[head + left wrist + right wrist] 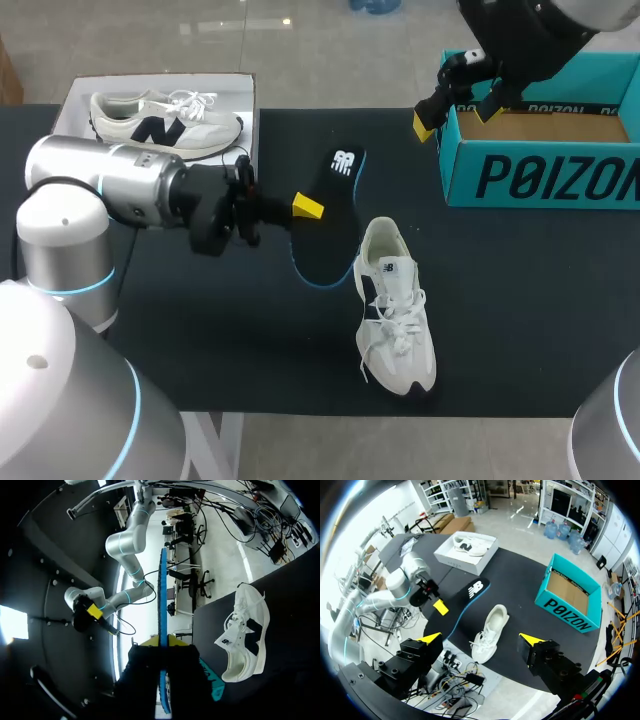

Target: Take the shoe out of the shoebox, open the shoe tongue, remove and reinsert the insole, then place the shoe into the shoebox

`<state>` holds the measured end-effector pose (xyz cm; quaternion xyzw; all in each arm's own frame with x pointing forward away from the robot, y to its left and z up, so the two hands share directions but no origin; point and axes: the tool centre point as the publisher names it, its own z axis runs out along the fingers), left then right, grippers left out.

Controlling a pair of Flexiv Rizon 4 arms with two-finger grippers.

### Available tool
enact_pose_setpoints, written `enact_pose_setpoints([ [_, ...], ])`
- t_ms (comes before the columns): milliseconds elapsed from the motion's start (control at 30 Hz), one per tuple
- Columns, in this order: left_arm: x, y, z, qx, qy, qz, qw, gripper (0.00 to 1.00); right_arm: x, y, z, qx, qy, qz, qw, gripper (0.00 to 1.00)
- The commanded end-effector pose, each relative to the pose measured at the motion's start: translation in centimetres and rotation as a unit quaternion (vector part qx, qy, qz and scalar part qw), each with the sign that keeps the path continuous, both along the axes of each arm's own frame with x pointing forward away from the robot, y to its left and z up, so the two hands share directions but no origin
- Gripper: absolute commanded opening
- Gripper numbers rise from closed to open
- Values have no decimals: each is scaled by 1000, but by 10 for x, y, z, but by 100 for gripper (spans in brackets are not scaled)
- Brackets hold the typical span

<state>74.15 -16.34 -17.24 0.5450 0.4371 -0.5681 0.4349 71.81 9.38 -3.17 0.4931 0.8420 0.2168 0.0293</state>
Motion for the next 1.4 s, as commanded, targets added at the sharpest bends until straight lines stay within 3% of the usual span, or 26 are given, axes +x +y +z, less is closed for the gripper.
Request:
enact_pose_setpoints([
  [33,12,-2,-3,-20,-61,18,998,0,2,2,0,-1,2,0,1000,100],
  [200,20,-8,2,-21,-113,33,993,0,2,2,0,-1,2,0,1000,100],
  [500,30,-24,-1,-4,-117,41,992,0,2,2,0,-1,2,0,1000,100],
  [867,69,-34,-3,-2,-121,65,990,0,2,2,0,-1,2,0,1000,100],
  [1400,69,-34,-3,-2,-121,65,990,0,2,2,0,-1,2,0,1000,100],
])
